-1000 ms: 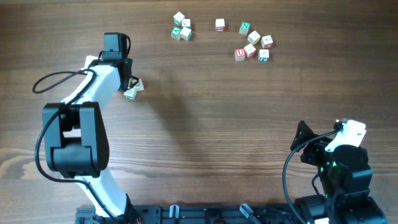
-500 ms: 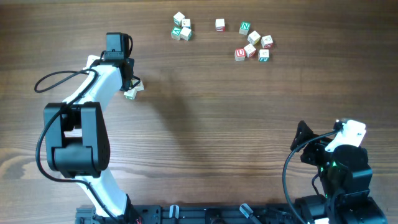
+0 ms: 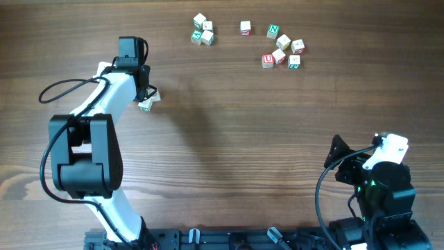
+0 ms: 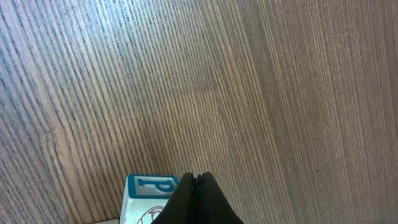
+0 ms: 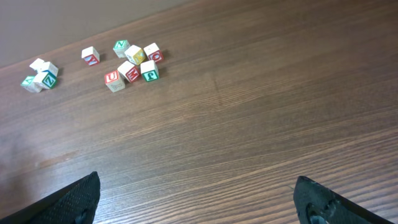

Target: Form a circle

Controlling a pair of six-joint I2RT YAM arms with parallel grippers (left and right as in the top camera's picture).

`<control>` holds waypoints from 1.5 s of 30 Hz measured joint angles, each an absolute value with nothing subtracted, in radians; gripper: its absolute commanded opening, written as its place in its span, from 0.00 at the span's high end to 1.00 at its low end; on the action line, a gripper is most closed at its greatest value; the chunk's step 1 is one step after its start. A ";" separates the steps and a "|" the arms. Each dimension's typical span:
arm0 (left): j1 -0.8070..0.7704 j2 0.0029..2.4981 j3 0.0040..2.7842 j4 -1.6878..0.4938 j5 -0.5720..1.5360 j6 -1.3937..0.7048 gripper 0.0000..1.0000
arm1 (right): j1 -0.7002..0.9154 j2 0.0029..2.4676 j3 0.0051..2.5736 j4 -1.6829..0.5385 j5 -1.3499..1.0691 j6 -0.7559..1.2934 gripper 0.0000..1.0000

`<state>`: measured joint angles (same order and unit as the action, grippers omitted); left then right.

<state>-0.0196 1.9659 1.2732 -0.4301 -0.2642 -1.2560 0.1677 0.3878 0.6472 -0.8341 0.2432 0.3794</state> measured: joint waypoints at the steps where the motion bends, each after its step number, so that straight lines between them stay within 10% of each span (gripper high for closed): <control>1: -0.020 1.966 1.273 -0.430 -0.264 -1.256 0.96 | 0.168 0.388 0.647 -0.834 0.244 0.379 0.00; 24: -0.033 1.963 1.332 -0.341 -0.242 -1.079 0.96 | 0.167 0.388 0.647 -0.834 0.243 0.379 0.00; 45: -0.177 1.041 1.393 -1.277 -0.273 -0.876 0.96 | 0.168 0.388 0.647 -0.834 0.243 0.379 0.00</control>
<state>-0.1768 1.0412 1.3926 -1.2774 -0.2733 -0.8761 0.1677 0.3878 0.6472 -0.8345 0.2432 0.3794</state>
